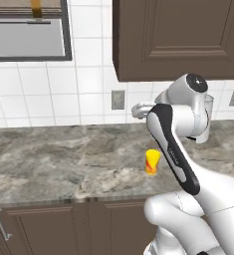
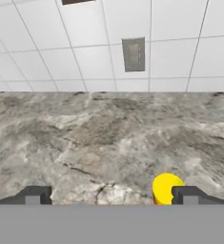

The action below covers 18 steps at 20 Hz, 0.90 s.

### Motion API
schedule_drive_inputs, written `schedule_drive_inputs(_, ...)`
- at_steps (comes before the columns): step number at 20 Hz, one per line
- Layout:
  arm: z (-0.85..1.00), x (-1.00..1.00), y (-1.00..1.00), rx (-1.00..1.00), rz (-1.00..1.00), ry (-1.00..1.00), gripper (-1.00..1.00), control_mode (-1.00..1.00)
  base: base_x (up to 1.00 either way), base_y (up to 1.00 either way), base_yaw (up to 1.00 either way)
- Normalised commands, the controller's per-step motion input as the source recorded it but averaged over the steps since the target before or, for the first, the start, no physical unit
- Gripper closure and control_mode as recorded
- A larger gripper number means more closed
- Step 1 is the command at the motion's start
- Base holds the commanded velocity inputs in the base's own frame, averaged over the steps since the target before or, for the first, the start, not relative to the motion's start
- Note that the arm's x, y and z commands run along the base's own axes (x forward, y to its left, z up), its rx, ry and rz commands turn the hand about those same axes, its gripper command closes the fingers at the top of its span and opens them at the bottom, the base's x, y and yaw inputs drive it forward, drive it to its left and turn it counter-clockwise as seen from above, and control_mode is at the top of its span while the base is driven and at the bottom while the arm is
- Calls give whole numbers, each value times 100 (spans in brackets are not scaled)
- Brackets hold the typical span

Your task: Place the pitcher and cup on the dining counter for serving.

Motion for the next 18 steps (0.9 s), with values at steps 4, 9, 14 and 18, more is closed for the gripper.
schedule_drive_inputs(4, 0, 0, 0, 0, 0, 0, -100, 100, 35, -3, 0)
schedule_drive_inputs(9, -3, 8, 3, 0, -10, 1, -100, -100, 13, 0, -11)
schedule_drive_inputs(14, 0, 29, 1, 0, -19, 9, -100, -100, 0, 0, 0)
schedule_drive_inputs(18, -5, 15, -28, 3, -15, 33, -100, -100, 0, 0, 0)
